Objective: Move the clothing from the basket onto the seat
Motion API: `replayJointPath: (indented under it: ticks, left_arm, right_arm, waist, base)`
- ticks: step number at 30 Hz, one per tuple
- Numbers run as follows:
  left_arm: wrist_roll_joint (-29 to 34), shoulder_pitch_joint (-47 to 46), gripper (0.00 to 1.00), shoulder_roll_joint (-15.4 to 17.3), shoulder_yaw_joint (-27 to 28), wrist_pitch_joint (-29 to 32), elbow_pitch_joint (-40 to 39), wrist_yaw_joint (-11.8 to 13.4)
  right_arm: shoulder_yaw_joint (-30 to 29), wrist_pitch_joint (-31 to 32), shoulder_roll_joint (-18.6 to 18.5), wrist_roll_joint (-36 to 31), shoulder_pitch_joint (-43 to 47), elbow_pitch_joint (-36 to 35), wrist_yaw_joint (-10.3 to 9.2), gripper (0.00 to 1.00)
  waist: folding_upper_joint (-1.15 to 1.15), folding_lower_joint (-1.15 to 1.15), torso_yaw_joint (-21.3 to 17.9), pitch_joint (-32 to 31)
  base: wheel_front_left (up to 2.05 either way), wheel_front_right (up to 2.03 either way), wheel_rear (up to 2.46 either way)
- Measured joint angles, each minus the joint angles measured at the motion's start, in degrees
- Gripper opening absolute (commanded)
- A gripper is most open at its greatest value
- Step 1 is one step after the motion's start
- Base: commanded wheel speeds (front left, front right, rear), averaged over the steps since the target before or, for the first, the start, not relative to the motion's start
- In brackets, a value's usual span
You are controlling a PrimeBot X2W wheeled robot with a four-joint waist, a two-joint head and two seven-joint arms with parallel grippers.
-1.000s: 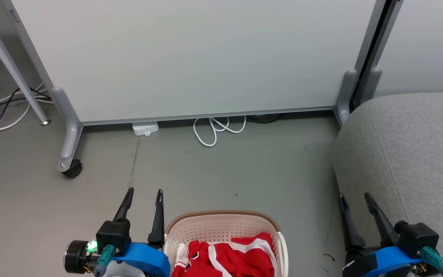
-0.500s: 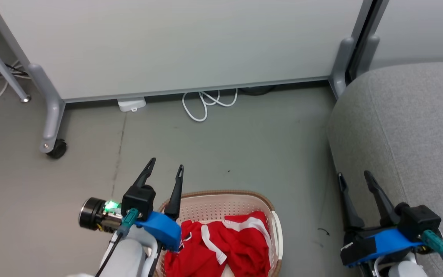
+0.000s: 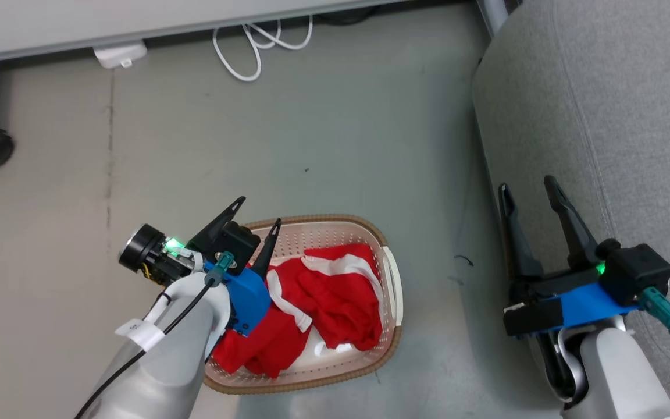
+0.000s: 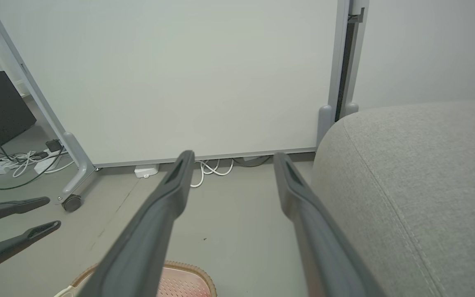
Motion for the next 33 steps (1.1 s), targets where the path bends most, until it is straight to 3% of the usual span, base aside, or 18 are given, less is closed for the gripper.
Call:
replayJointPath:
  ticks: [12, 17, 33]
  left_arm:
    - [6.03, -11.16, 1.00, 0.05, -14.38, 1.21, 17.25, -0.70]
    - [6.31, -13.77, 1.00, -0.21, -20.73, 3.57, 20.47, -0.70]
    - [-1.67, -18.42, 1.00, 4.56, -38.23, 21.64, 21.79, -0.70]
  right_arm:
    - [1.59, 0.00, -0.71, 0.03, -6.03, -2.69, 0.00, 1.00]
    - [2.13, 0.01, -0.90, 0.10, -7.77, -3.78, 0.00, 1.00]
    - [2.37, 0.01, -1.03, 0.33, -10.95, -7.80, 0.00, 1.00]
  waist:
    - [0.00, 0.00, -3.89, 12.40]
    - [0.00, 0.00, -4.88, 16.84]
    - [0.00, 0.00, -7.63, 26.84]
  base:
    - [0.00, 0.00, 0.00]
    - [0.00, 0.00, 0.00]
    - [0.00, 0.00, 0.00]
